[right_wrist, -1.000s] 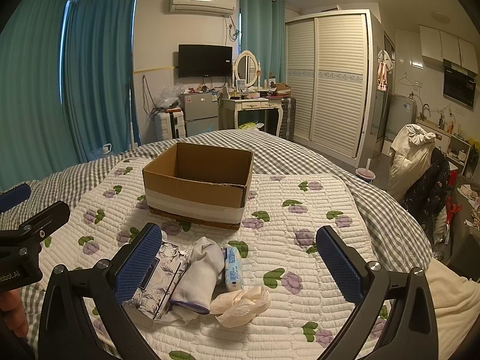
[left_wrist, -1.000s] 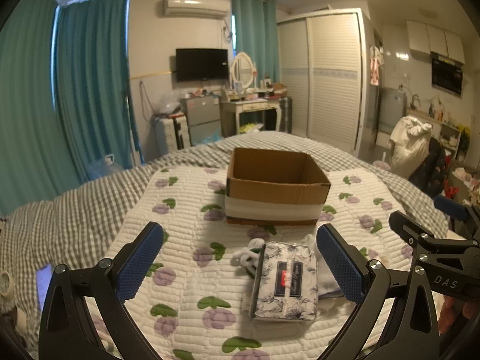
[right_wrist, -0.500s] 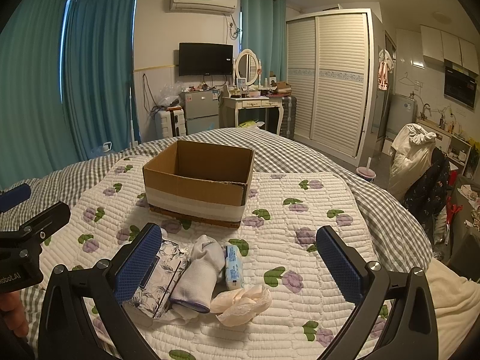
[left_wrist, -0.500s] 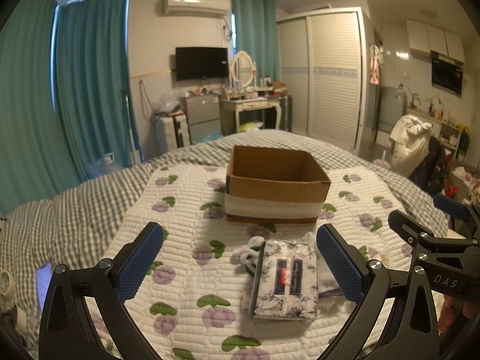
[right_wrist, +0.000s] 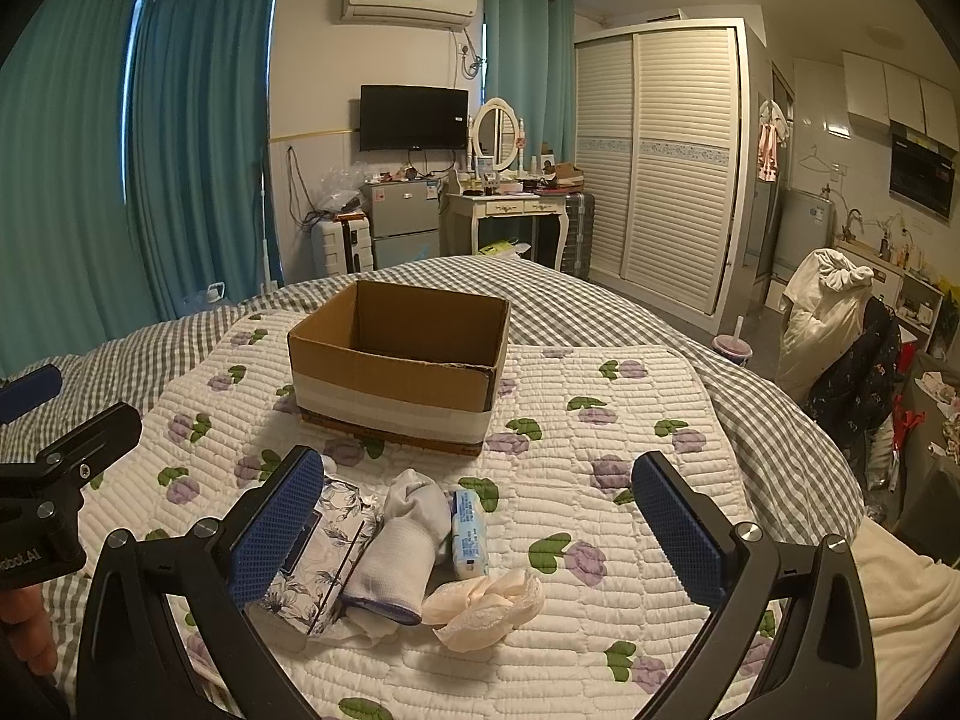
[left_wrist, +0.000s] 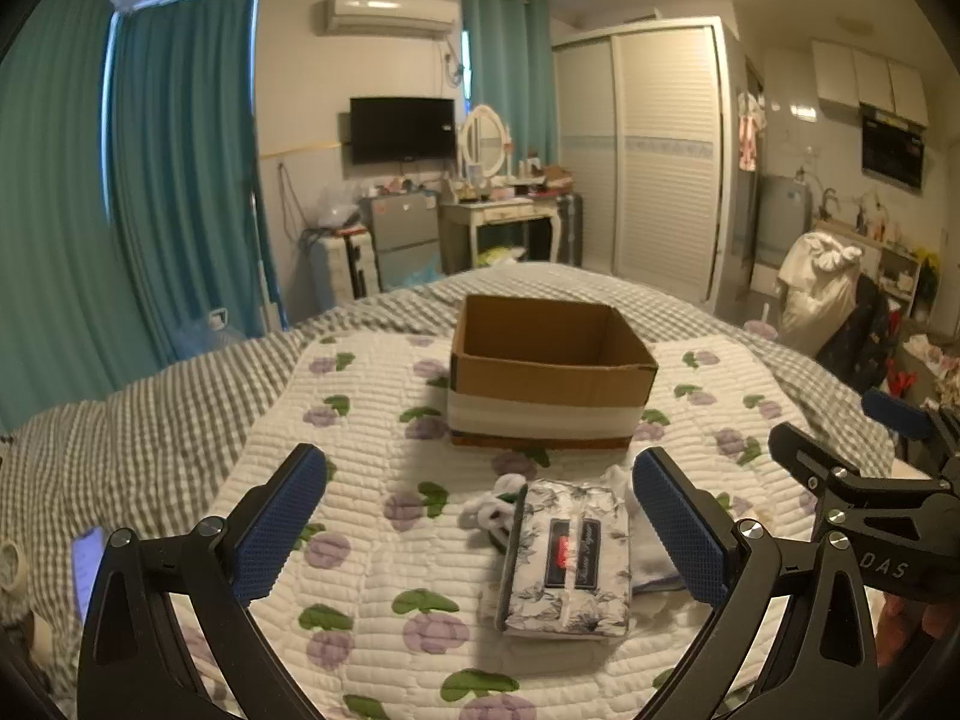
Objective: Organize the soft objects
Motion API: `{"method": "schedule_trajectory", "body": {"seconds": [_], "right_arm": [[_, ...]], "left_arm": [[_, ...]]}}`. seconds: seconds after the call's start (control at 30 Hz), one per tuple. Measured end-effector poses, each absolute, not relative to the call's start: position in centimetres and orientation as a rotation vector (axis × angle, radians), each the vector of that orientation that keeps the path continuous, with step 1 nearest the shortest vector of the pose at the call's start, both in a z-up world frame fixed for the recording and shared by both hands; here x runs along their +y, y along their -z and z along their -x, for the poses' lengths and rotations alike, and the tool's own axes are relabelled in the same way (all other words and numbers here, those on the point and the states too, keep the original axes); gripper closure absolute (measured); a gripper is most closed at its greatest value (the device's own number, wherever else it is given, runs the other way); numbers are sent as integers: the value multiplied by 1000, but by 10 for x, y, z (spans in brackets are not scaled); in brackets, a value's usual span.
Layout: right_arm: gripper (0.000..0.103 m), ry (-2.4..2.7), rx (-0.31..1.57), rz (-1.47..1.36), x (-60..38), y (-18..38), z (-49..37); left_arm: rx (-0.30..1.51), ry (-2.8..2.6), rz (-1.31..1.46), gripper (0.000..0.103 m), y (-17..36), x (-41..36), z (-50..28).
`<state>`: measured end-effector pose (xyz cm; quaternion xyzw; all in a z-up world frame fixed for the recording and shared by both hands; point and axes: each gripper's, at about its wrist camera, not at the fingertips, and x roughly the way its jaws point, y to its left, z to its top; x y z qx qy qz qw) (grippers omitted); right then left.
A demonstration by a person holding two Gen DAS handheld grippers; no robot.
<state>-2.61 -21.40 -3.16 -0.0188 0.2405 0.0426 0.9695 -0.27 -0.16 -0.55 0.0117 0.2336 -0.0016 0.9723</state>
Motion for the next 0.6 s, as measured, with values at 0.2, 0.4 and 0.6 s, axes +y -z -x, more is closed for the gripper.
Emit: {"method": "schedule_trajectory", "body": {"seconds": [0.2,0.4,0.6], "right_arm": [[0,-96,479,49,-210,25,32],[0,-100,503,69,-213,23,36],[0,-128,624,57,-223,53,19]], "left_arm": [[463,2,-22,0,0,-2,10],[465,2,-21,0,-1,-2,12],[565,1,-30,0,34,-9,0]]}}
